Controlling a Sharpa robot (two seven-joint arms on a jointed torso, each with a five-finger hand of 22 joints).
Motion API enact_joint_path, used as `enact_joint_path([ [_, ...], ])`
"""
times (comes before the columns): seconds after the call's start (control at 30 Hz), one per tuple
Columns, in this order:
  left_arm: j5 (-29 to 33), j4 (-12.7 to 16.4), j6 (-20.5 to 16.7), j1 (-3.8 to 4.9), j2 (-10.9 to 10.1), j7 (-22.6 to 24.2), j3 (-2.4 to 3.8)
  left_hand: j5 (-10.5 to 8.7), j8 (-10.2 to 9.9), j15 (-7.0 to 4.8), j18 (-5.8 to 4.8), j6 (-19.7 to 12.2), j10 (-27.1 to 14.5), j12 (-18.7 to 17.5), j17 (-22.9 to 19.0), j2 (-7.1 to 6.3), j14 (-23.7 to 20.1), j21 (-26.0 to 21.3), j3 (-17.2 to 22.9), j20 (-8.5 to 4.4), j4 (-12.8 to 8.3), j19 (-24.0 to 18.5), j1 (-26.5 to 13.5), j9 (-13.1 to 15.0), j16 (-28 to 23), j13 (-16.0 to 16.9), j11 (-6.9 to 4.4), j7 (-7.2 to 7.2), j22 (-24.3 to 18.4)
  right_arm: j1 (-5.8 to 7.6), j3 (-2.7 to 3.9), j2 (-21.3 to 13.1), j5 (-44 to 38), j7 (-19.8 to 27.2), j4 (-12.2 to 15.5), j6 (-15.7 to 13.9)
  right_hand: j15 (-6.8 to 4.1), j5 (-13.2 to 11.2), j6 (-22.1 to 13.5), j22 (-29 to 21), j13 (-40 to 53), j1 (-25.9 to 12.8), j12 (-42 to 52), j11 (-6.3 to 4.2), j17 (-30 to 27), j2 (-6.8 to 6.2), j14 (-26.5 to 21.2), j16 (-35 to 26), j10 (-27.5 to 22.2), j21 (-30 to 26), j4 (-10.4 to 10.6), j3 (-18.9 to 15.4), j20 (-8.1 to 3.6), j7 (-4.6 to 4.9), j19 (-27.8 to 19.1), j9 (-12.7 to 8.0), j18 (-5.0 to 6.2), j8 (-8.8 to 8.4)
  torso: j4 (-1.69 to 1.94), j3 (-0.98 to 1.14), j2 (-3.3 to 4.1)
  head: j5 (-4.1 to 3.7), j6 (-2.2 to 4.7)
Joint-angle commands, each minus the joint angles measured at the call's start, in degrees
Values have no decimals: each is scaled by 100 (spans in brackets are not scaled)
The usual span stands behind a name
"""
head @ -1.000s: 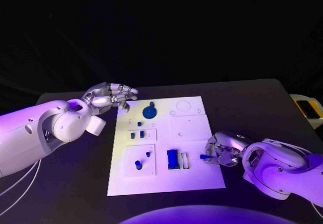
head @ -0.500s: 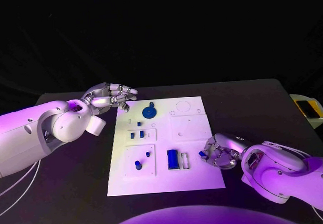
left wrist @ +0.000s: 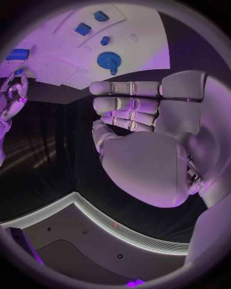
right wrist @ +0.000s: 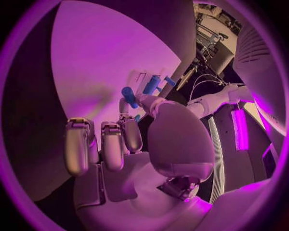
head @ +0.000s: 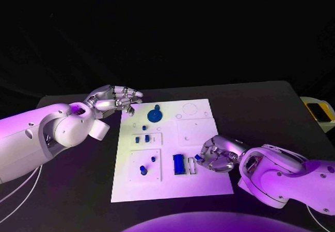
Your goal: Assemble the parts on the task board
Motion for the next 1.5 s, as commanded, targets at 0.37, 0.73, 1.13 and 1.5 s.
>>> enact_joint_path([
  [0.37,-29,29,114,3,9,15,4,20,21,-2,85,-28,-36,4,-5,5,-18,13,4,-21,-40,31,43,-7,-32,-8,4,4,5,-63,-1,297,513,2,-180,95,-30,51,69,1283,340,-230,9,-6,1141,-8,534,-2,20,-30,-433,327,-9,-78,312,-36,-93,21,-10,11,-2,31,-21],
  [0.73,-119,30,127,3,8,18,4,20,21,-2,85,-28,-36,4,-5,5,-18,13,4,-21,-40,31,43,-7,-32,-8,4,4,5,-132,-1,394,508,-103,-271,211,-32,229,159,1278,396,-601,60,-9,1122,-82,531,-11,57,-48,-257,-99,-13,-82,307,-81,-90,0,-11,12,-5,45,-29],
  [1.13,-145,27,135,3,8,13,4,19,21,0,83,-28,-38,4,-6,12,-20,29,18,-23,-55,28,44,-9,-35,-9,9,9,18,-137,-1,422,426,-126,-269,159,-36,138,233,1278,471,-836,130,-12,1117,-122,530,-14,112,-50,-15,-532,-17,-88,309,-110,-90,-1,-9,10,-4,53,-29],
  [1.5,-147,33,130,4,-3,5,4,19,21,1,83,-28,-38,4,-7,13,-20,31,19,-22,-54,26,40,-10,-35,-9,10,10,20,-138,-1,419,370,-140,-280,179,-39,225,254,1276,497,-978,143,-13,1107,-145,528,-19,127,-61,322,-1009,-22,-89,306,-132,-89,-10,-10,6,-3,57,-34],
])
